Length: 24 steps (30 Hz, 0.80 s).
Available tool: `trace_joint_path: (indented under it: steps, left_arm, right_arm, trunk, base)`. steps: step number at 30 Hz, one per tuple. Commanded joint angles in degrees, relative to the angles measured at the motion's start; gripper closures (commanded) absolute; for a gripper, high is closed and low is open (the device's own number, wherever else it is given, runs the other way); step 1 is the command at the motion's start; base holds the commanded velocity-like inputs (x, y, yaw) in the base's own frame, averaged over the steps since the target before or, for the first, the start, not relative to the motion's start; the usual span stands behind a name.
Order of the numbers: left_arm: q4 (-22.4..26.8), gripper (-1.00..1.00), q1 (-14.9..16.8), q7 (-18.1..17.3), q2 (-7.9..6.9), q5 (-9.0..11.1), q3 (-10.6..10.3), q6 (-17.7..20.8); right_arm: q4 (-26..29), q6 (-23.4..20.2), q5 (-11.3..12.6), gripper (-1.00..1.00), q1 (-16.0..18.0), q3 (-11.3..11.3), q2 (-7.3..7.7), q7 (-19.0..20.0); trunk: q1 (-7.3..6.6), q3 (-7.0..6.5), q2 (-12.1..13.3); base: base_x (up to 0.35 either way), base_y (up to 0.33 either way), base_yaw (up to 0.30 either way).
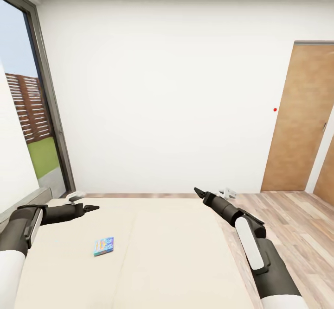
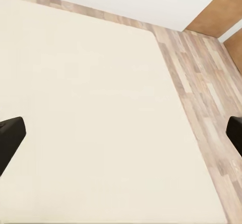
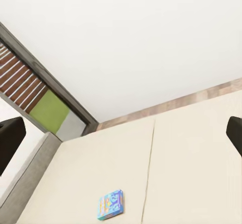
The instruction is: Put all the toys in the child's room - the three board games (two on the bed and one on the table), the two jigsaw puzzles on the table, and the tennis ball on the table - inside the toy box on the table in the child's room.
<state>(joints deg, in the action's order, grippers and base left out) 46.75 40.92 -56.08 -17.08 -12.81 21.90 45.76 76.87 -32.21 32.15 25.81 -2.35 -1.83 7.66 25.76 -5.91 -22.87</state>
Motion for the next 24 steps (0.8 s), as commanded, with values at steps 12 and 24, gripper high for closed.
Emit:
trace_joint_path:
  steps: [12, 24]
  left_arm:
    - [0.0, -1.0, 0.0, -0.5, -0.47, -0.6, 0.2, 0.2]
    - [0.0, -1.0, 0.0, -0.5, -0.58, -0.5, 0.2, 0.2]
  right_arm:
    - [0.0, -0.4, 0.0, -1.0, 0.0, -0.2, -0.1, 0.2]
    - [0.0, -0.4, 0.1, -1.0, 0.0, -0.2, -0.1, 0.2]
  trunk:
    - [0.03, 0.03, -0.1]
    - [0.03, 0.03, -0.1]
  base:
    - [0.0, 0.277, 0.0]
    - [0.0, 0.275, 0.0]
